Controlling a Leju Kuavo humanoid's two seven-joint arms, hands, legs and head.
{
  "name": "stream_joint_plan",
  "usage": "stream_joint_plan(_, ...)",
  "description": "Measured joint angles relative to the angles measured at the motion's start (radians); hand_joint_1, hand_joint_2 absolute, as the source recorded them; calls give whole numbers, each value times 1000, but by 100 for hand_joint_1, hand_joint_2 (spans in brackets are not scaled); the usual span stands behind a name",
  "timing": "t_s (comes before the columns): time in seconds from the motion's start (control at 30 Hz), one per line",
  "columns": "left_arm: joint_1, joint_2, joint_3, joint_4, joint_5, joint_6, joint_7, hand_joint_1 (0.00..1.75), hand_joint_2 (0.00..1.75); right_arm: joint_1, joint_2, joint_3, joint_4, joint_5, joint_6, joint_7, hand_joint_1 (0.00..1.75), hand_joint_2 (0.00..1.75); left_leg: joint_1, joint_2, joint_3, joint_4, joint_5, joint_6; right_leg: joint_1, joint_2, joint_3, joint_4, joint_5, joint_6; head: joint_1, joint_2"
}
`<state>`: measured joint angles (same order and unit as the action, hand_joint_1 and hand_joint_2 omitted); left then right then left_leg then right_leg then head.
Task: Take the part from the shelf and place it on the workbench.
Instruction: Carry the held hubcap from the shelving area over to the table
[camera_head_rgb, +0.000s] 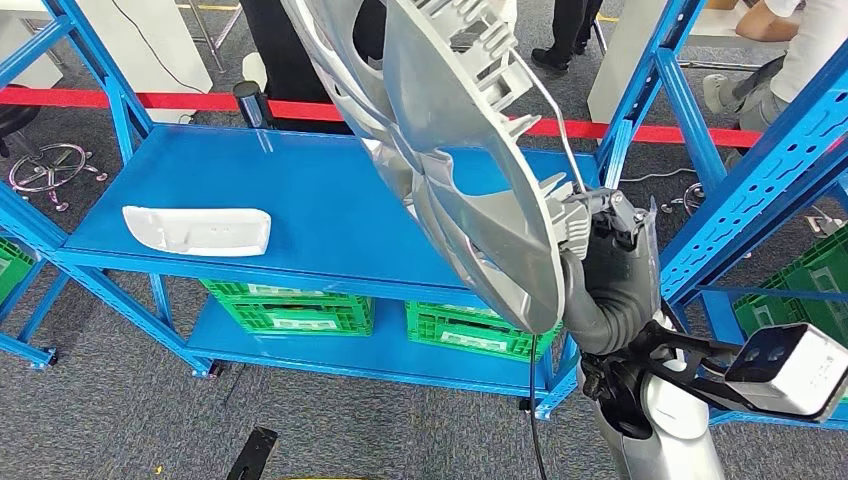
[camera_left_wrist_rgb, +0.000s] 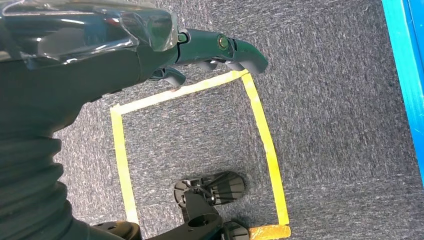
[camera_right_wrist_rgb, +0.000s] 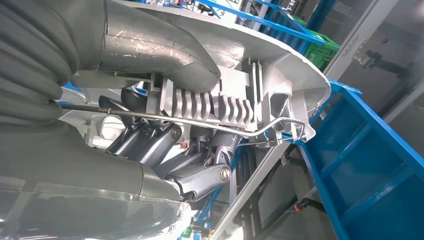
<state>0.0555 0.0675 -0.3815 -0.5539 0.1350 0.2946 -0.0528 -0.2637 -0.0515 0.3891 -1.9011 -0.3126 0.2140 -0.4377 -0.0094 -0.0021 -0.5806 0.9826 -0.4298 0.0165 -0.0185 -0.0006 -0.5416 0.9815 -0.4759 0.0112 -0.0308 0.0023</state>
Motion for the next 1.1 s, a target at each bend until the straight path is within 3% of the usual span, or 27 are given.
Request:
stream_joint_plan(0.47,-5,0,0,0,-5,-4,1,0,175,0,0,0,12,2,1,7,175,175,-1,0,-1,2,-1,1,-2,0,1,-2,1,1,0,0)
stream_joint_plan(0.6,-7,2,1,0,-5,-4,3,0,175,-1,1,0,12,2,1,8,175,175,2,1,10,-19,13,22,-5,0,-1,-2,1,13,0,0)
stream_joint_plan(0.67,-12,0,2,0,-5,-4,4,0,175,-3,1,0,13,2,2,8,175,175,7,4,18,-43,28,31,-3,0,-35,68,-37,3,1,0)
stream_joint_plan(0.73,-16,0,3,0,-5,-4,5,0,175,-2,-1,0,15,2,2,8,175,175,5,4,14,-45,33,32,-5,0,-101,206,-93,-6,1,0)
stream_joint_plan(0.77,-16,-1,3,0,-5,-5,6,0,175,-1,-2,0,16,2,2,8,175,175,5,4,10,-43,33,31,-6,0,-127,261,-109,-4,1,0)
stream_joint_plan(0.8,-17,-1,3,1,-5,-6,6,0,175,0,-3,0,18,2,2,8,175,175,5,4,7,-39,34,29,-8,0,-137,279,-110,2,1,0)
stream_joint_plan(0.83,-18,-2,3,1,-5,-7,7,0,175,1,-4,0,19,3,2,9,175,175,6,3,2,-33,34,26,-10,0,-124,252,-94,12,1,0)
stream_joint_plan(0.87,-19,-3,3,1,-5,-9,7,0,175,1,-6,0,20,3,1,9,175,175,8,2,-3,-25,33,22,-13,-1,-93,190,-67,24,1,0)
stream_joint_plan(0.93,-23,-4,3,1,-6,-10,8,0,175,1,-7,0,21,3,0,10,175,175,9,0,-17,-1,27,8,-16,-1,-35,68,-23,31,1,0)
stream_joint_plan(0.97,-24,-4,3,1,-7,-10,8,0,175,1,-8,0,21,3,-1,10,175,175,8,-1,-24,9,25,0,-15,0,-23,40,-13,25,1,0)
stream_joint_plan(1.1,-23,-2,3,2,-9,-10,8,0,175,2,-9,-1,21,4,-4,10,175,175,12,-1,-42,25,25,-24,-11,3,-36,42,6,-10,-1,0)
